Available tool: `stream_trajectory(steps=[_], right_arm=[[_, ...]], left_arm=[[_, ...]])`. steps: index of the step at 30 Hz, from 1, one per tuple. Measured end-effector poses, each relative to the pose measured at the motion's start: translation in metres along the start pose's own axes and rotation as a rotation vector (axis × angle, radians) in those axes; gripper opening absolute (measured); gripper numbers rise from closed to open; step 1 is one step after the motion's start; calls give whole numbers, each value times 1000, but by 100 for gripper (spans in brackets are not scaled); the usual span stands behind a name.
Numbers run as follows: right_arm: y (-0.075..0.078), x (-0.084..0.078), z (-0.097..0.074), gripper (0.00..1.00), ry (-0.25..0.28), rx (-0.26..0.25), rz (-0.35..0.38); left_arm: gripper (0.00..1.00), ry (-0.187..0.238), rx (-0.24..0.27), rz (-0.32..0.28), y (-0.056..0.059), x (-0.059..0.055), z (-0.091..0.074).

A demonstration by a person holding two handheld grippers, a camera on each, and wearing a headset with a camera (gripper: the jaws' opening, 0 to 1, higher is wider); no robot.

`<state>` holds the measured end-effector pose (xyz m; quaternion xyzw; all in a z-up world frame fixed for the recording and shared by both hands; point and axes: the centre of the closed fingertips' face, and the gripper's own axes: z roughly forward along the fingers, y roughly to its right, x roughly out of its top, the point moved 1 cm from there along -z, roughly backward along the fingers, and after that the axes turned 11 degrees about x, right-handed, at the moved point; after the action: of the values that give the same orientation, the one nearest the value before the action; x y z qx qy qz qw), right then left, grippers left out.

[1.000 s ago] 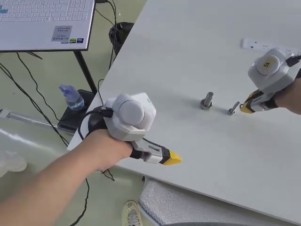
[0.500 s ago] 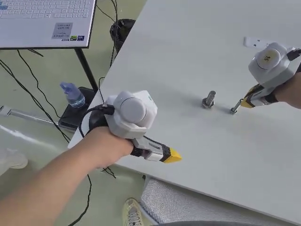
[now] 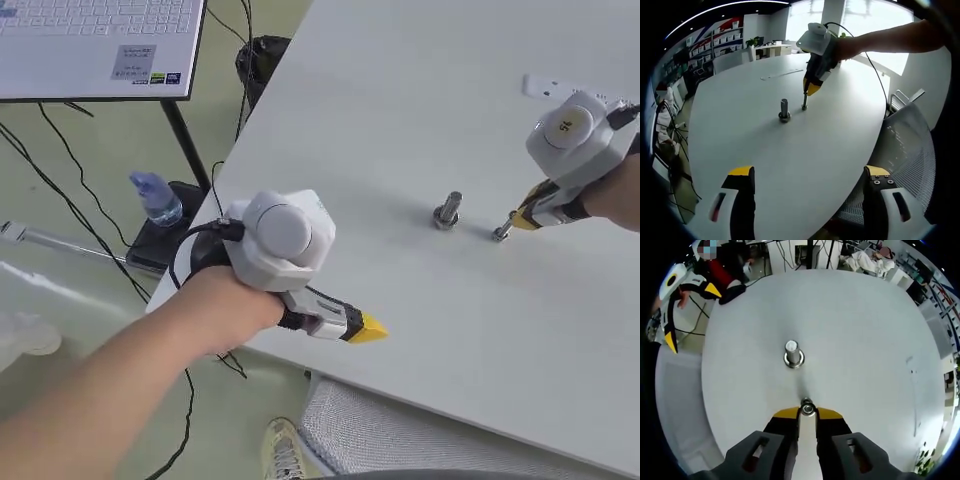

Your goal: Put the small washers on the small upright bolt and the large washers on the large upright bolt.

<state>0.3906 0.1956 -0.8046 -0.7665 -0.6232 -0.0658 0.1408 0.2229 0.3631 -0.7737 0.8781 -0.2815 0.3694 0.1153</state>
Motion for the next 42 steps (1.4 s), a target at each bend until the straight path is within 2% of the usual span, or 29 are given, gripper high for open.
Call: stream_trajectory(steps=[18,30,42], right_arm=[[3,-1,12,12,-26,-7,-27],[6,-5,26,12,-46,10,-32],[10,-12,38,12,-65,24,-25]], left_arm=[[89,-12,-2,-10,-4,-5,4],[89,-10,-6,-7,-8,0,8],[89,-21,-8,-7,-12,-3,10]])
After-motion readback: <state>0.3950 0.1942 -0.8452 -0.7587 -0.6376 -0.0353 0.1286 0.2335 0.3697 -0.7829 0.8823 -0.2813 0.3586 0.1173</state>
